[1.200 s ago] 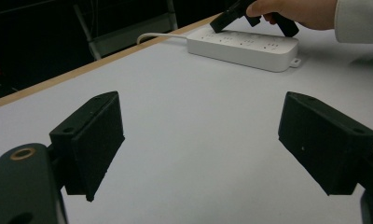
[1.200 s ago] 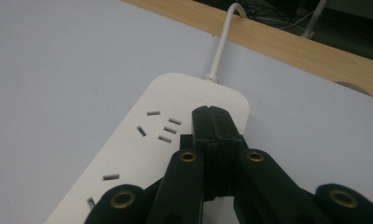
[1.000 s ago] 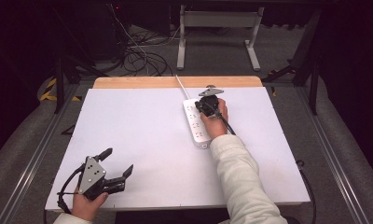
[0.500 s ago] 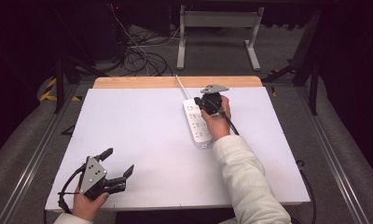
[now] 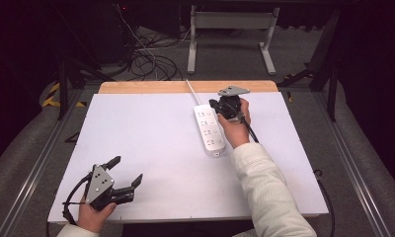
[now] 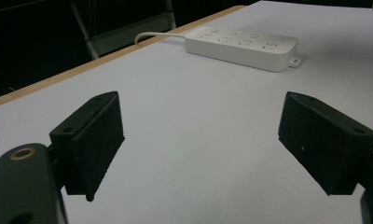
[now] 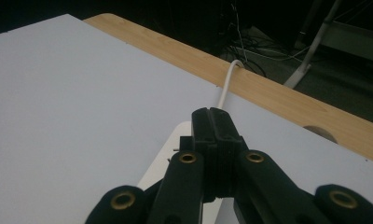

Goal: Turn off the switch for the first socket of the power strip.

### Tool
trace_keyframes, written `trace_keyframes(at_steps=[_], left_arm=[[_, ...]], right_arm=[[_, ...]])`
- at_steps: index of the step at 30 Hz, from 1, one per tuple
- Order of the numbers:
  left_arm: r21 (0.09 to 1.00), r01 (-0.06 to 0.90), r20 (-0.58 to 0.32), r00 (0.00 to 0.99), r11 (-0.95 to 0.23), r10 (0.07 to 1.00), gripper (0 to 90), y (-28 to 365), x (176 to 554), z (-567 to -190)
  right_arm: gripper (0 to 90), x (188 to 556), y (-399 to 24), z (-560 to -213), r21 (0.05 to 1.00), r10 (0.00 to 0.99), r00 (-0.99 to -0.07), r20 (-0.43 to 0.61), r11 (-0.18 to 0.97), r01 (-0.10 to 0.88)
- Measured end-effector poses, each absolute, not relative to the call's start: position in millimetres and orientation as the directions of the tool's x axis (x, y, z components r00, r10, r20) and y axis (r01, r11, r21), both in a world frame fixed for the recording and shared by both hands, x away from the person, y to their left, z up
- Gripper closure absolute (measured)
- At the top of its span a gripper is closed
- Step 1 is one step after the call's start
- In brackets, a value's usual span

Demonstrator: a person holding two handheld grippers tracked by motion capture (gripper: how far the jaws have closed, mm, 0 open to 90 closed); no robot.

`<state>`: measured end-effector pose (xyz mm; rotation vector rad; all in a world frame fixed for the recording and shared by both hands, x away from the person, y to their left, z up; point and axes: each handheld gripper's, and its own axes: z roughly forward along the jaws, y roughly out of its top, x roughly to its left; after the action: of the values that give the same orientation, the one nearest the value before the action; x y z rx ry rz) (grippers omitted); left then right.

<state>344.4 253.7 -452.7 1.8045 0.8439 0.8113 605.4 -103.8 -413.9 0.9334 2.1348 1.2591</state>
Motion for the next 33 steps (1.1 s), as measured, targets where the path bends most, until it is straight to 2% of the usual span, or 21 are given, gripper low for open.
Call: trace_keyframes(at_steps=[8, 9, 10, 11, 12, 14, 18, 26, 33], left_arm=[[0.928, 0.19, 0.174, 0.543, -0.322, 0.821, 14.4, 253.8, 345.2, -452.5], [0.927, 0.19, 0.174, 0.543, -0.322, 0.821, 14.4, 253.7, 345.2, -452.4], [0.928, 0.192, 0.172, 0.543, -0.321, 0.822, 14.4, 253.5, 345.2, -452.4], [0.928, 0.192, 0.172, 0.543, -0.321, 0.822, 14.4, 253.5, 345.2, -452.4], [0.929, 0.193, 0.167, 0.543, -0.317, 0.823, 14.4, 253.2, 345.2, -452.9], [0.929, 0.196, 0.163, 0.542, -0.313, 0.824, 14.4, 253.7, 345.0, -453.1], [0.931, 0.194, 0.162, 0.542, -0.31, 0.824, 14.4, 253.4, 344.5, -452.5], [0.929, 0.193, 0.167, 0.541, -0.315, 0.824, 14.3, 252.6, 345.6, -452.9], [0.926, 0.192, 0.175, 0.544, -0.324, 0.821, 14.3, 251.7, 345.3, -452.7]], right_arm=[[90.0, 600.2, -106.0, -408.9, 0.889, 0.743, -0.666, -0.072, 0.351, 0.296], [86.9, 599.5, -106.6, -407.9, 0.891, 0.739, -0.67, -0.069, 0.348, 0.292], [80.3, 598.5, -106.7, -406.9, 0.892, 0.74, -0.67, -0.061, 0.341, 0.295], [80.3, 598.5, -106.7, -406.9, 0.892, 0.74, -0.67, -0.061, 0.341, 0.295], [66.1, 595.7, -106.7, -404.3, 0.896, 0.742, -0.668, -0.061, 0.336, 0.291], [56.1, 592.3, -107.3, -401.1, 0.898, 0.738, -0.672, -0.062, 0.335, 0.284], [43.8, 580.5, -111.6, -392.2, 0.906, 0.731, -0.68, -0.055, 0.323, 0.275], [35.3, 549.3, -127.1, -377.0, 0.915, 0.719, -0.693, -0.046, 0.31, 0.26], [33.1, 529.0, -140.5, -376.4, 0.909, 0.704, -0.709, -0.041, 0.321, 0.266]])
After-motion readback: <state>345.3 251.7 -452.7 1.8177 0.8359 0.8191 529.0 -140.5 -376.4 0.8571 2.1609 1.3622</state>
